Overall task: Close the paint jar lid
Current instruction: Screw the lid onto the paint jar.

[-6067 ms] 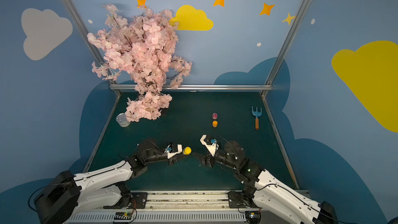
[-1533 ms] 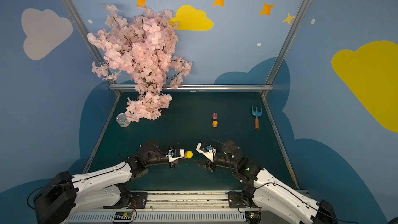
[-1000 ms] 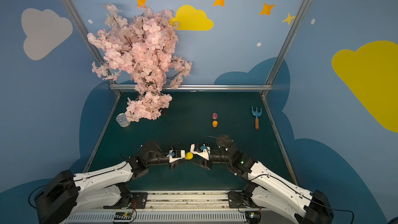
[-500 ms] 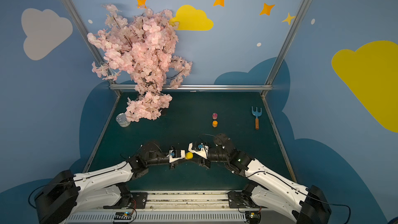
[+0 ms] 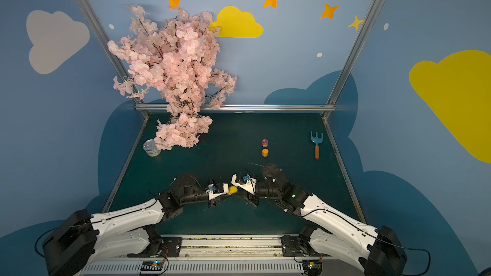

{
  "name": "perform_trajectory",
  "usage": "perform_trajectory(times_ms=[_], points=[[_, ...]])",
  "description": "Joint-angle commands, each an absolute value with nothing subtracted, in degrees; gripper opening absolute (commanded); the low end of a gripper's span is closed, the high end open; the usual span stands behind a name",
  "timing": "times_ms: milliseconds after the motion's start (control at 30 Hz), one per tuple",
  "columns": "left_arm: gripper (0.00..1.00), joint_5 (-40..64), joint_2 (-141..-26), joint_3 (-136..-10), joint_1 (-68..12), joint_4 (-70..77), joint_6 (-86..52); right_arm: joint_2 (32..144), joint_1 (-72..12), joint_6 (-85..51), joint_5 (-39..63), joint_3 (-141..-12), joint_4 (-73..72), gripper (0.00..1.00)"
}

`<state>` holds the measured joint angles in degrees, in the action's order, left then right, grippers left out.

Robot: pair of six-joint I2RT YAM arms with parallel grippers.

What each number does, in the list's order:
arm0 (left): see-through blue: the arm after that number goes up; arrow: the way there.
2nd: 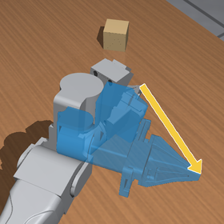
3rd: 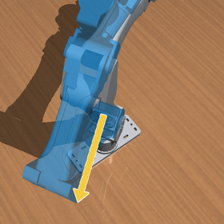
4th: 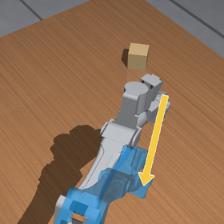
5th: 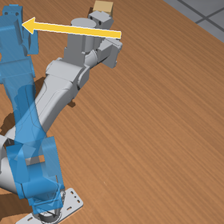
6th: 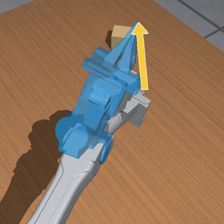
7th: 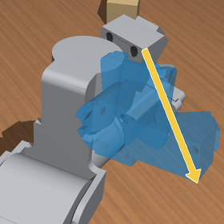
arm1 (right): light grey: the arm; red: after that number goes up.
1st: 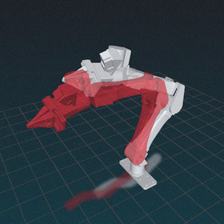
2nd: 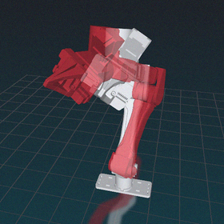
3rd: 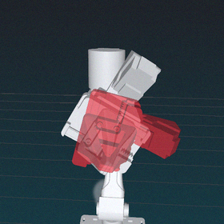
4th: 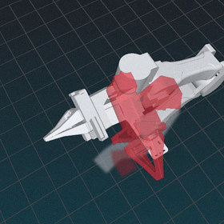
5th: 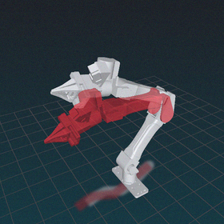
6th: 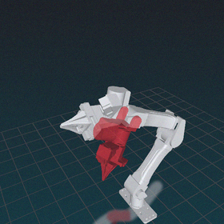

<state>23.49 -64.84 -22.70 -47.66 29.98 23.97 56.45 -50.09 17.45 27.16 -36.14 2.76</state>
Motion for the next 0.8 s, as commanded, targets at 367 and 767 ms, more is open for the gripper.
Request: perform_trajectory(times_ms=[367,767], points=[[0.3,9.74,-61.93,-21.96,-47.91,34.57,23.87,66.36,-53.7,2.6,22.57,-44.36,5.26,0.11],[0.29,-2.52,-58.55,-18.07,-47.99,40.8,24.24,74.43,-55.26,-28.03,11.69,-51.81,13.21,0.05]])
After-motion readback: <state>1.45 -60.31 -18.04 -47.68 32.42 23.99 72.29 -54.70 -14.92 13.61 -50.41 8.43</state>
